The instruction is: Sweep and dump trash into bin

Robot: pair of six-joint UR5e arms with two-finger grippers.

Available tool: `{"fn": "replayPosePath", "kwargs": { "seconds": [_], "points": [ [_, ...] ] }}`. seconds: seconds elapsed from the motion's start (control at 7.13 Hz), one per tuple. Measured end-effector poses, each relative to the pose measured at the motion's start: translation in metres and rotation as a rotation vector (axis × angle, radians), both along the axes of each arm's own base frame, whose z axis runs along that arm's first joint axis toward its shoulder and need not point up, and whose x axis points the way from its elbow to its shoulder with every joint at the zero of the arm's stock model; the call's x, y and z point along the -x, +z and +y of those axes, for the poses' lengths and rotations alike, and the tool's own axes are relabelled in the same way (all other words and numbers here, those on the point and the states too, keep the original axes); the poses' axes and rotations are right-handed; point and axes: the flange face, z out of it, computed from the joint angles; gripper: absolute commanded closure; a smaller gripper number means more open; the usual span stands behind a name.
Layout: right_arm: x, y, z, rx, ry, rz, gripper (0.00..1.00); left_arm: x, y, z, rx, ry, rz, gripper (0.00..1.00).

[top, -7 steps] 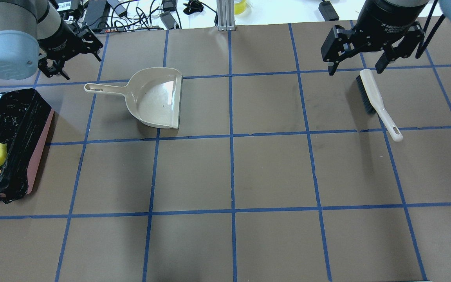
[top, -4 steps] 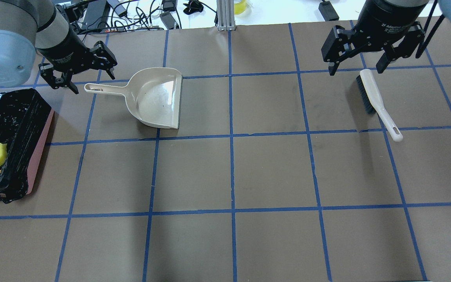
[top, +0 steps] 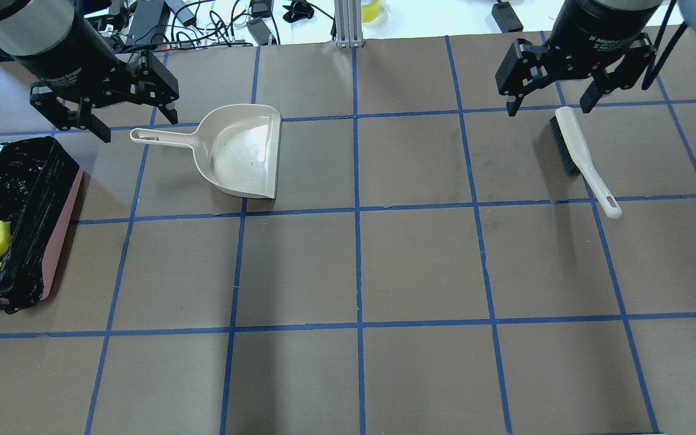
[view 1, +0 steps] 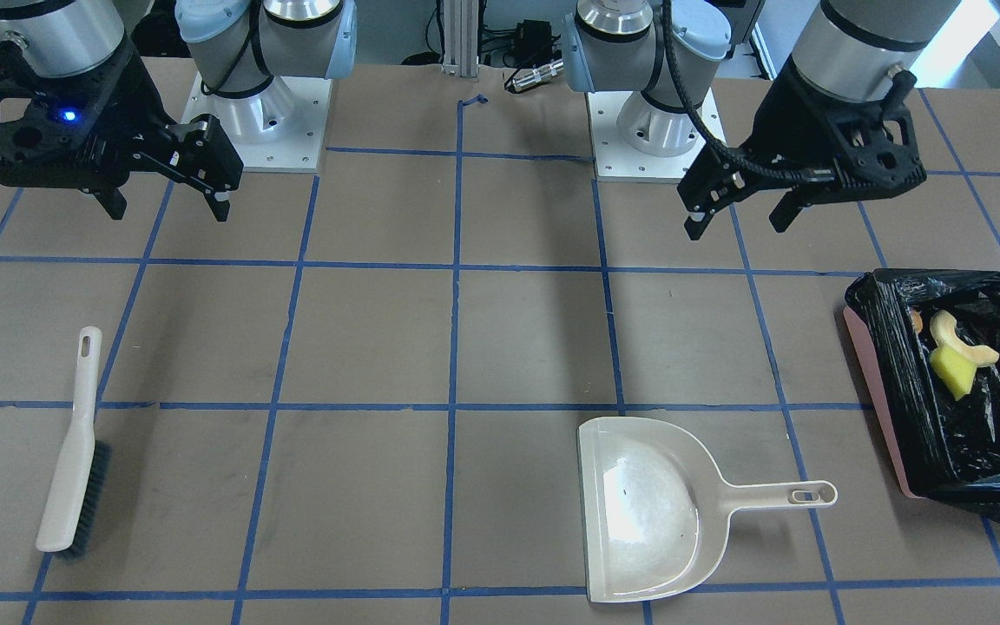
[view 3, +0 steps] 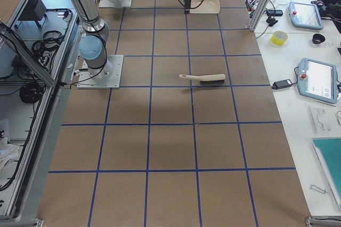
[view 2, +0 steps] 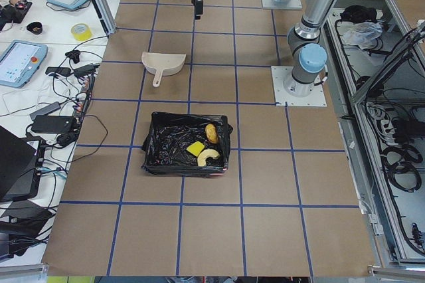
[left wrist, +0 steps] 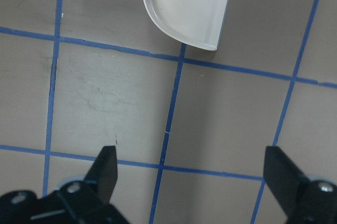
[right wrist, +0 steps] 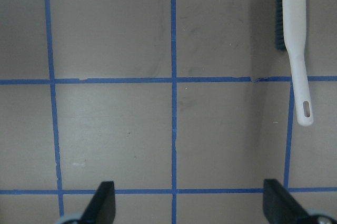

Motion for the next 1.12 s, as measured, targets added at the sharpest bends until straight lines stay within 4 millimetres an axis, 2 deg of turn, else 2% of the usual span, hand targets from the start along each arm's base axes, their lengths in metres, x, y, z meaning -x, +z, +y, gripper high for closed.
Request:
{"fn": "replayPosePath", "kwargs": {
  "seconds": [0.14,0.42,0.56,0.7,0.98,1.12],
  "points": [
    [0.0,0.0,0.0,0.001,0.0,-0.001,0.0,0.011,0.004,0.009,-0.009,-0.07,-0.022,0.0],
    [0.0,0.001,0.0,0.002,-0.001,-0.005,0.0,0.033,-0.005,0.015,-0.031,-0.139,-0.084,0.0],
    [-0.001,0.002,-0.001,0.006,0.001,-0.006,0.15,0.038,-0.008,0.016,-0.035,-0.146,-0.092,0.0],
    [-0.005,0.002,-0.002,0.015,0.034,-0.005,0.0,0.04,-0.011,0.017,-0.038,-0.146,-0.095,0.0],
    [-0.012,0.002,0.001,0.014,0.151,-0.001,0.0,0.041,-0.013,0.016,-0.027,-0.145,-0.093,0.0],
    [-0.013,0.0,0.003,-0.005,0.138,-0.001,0.0,0.04,-0.013,0.014,-0.004,-0.142,-0.091,0.0]
  ]
}}
